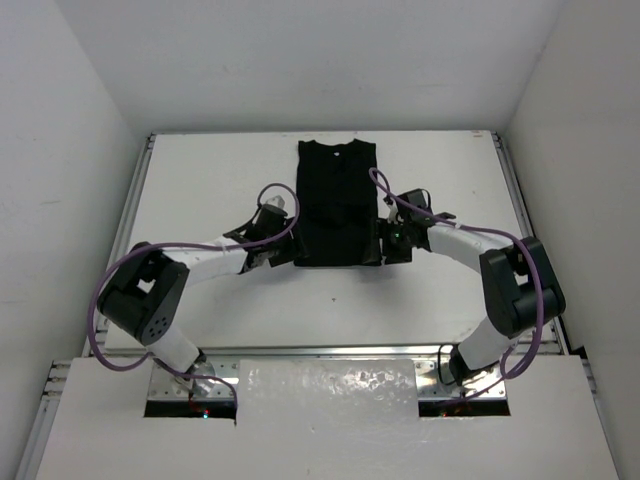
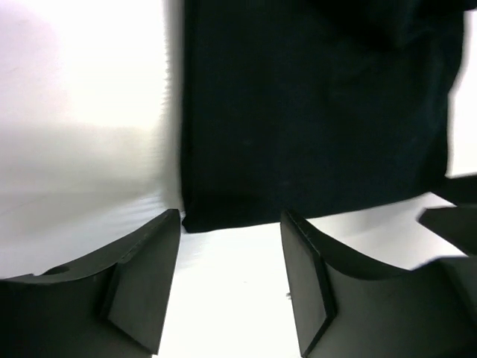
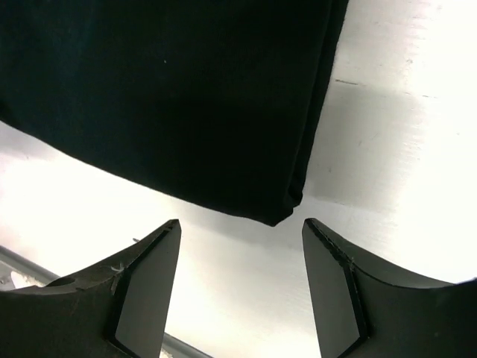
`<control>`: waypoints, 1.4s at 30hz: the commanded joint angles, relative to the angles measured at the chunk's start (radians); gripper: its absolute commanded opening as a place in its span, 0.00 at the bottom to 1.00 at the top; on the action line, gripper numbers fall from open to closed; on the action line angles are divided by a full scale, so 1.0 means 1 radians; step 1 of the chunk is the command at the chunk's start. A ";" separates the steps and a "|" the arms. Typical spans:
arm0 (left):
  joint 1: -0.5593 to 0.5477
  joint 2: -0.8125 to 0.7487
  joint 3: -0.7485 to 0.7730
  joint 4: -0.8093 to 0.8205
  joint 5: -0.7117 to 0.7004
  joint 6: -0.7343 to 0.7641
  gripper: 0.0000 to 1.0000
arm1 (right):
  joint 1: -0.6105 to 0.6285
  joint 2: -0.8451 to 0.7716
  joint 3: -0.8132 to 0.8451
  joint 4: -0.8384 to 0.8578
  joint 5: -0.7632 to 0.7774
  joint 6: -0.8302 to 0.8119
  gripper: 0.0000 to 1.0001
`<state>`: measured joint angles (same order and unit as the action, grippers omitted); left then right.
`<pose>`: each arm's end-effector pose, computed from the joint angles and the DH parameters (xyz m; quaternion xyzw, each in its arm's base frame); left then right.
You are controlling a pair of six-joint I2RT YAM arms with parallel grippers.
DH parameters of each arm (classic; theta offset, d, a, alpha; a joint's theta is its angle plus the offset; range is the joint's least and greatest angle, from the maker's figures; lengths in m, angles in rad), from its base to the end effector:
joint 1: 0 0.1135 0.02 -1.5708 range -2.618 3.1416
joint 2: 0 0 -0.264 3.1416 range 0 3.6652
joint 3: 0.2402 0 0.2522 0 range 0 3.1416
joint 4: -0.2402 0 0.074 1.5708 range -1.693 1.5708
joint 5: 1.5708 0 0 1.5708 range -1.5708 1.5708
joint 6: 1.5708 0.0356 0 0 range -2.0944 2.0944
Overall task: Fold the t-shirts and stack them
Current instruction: Fold the folded rectangular tshirt in 1/3 of the way
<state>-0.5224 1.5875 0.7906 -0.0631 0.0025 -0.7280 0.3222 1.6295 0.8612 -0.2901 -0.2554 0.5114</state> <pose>0.2686 -0.1548 0.1611 -0.0958 0.9326 -0.2046 0.2815 0.2879 0.1056 0.1554 0.0585 0.9582 0.2144 0.1800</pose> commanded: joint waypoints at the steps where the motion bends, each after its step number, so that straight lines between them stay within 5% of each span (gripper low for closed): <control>1: 0.004 -0.015 -0.005 0.130 0.068 0.032 0.54 | -0.005 -0.037 0.007 0.081 -0.027 -0.005 0.65; 6: 0.004 0.023 -0.025 0.180 0.088 0.039 0.43 | -0.005 -0.031 -0.010 0.132 -0.059 -0.007 0.63; 12: 0.004 0.000 -0.011 0.148 0.047 0.071 0.43 | -0.005 0.009 0.022 0.126 -0.045 -0.030 0.60; 16: 0.004 -0.004 -0.016 0.129 0.041 0.073 0.33 | -0.005 -0.008 0.009 0.119 -0.029 -0.028 0.46; 18: 0.004 -0.004 -0.022 0.137 0.042 0.072 0.23 | -0.003 -0.016 0.004 0.109 -0.010 -0.033 0.29; 20: 0.004 0.000 -0.028 0.141 0.044 0.072 0.12 | -0.005 -0.034 -0.010 0.123 -0.008 -0.028 0.03; 21: 0.005 0.006 -0.028 0.140 0.044 0.068 0.09 | -0.003 -0.037 -0.016 0.123 -0.007 -0.028 0.01; 24: 0.004 0.005 -0.040 0.141 0.050 0.050 0.00 | -0.005 -0.054 -0.033 0.118 -0.001 -0.022 0.00; 42: -0.042 -0.205 -0.309 0.250 0.040 -0.033 0.00 | -0.003 -0.238 -0.287 0.134 0.079 0.139 0.00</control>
<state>-0.5480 1.4086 0.5148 0.1368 0.0494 -0.7387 0.3225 1.4124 0.5972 -0.1368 -0.2401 0.6071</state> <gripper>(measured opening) 0.004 0.003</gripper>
